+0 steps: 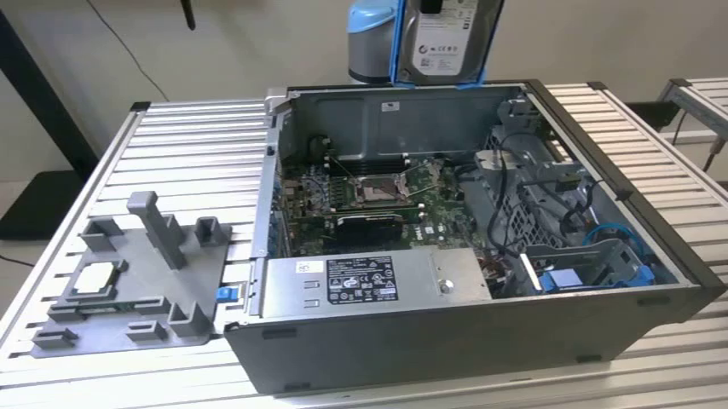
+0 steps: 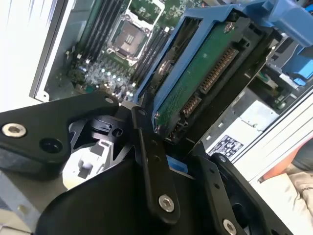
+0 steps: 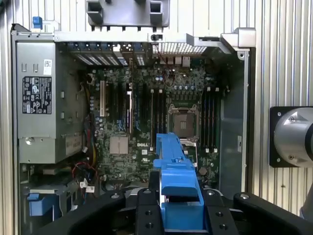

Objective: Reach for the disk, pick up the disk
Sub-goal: 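Pick up the disk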

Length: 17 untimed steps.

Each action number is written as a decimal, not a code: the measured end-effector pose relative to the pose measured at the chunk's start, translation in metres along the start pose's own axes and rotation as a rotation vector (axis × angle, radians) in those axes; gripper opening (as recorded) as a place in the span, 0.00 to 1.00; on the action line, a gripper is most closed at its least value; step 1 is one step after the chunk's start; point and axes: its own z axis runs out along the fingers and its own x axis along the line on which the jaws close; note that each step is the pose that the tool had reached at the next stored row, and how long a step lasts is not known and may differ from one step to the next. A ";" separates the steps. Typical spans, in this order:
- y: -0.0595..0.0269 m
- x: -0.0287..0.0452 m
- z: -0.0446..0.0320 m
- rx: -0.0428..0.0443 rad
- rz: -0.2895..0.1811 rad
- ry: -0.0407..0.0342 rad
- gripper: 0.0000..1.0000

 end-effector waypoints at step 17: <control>-0.0480 -0.0010 -0.0018 -0.0001 -0.004 0.0001 0.00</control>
